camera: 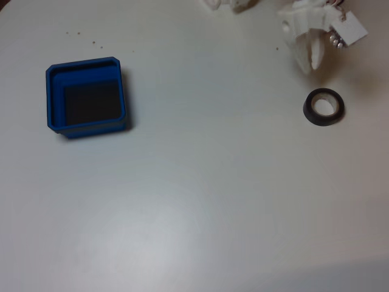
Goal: Pick the black tape roll and drop it in the blue box
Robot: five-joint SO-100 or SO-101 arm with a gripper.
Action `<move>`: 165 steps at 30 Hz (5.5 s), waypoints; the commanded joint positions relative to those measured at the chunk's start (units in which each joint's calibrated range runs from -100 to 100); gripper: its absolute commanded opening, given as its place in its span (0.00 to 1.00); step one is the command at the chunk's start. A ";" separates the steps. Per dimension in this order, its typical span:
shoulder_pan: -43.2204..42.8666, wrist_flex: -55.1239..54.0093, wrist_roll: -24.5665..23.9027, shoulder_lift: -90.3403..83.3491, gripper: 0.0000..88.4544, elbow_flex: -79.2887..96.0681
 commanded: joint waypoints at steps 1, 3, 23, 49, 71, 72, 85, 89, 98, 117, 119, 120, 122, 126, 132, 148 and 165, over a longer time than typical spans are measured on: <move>0.39 8.79 -0.31 0.53 0.01 -10.52; 0.39 11.26 -0.39 3.63 0.01 -13.75; 0.30 17.95 -12.22 26.37 0.02 -32.89; 0.59 28.75 -12.31 44.01 0.02 -57.87; 3.03 30.49 -12.31 51.87 0.02 -64.34; 3.03 30.49 -12.31 52.04 0.02 -64.25; 3.03 30.49 -12.40 52.04 0.09 -64.16; 3.03 30.57 -12.40 52.12 0.18 -64.07; 3.13 30.57 -12.40 52.29 0.20 -63.71; 4.30 30.57 -12.40 56.64 0.20 -63.62; 4.30 30.57 -12.40 56.64 0.20 -63.62; 4.20 30.57 -12.40 56.64 0.20 -63.62; 4.11 30.57 -12.40 56.64 0.21 -63.62; 3.72 30.73 -12.40 56.64 0.21 -63.62; 3.32 30.73 -12.40 56.64 0.21 -63.62; 1.37 30.73 -12.40 57.06 0.21 -63.71; 1.86 30.73 -12.40 60.57 0.21 -63.71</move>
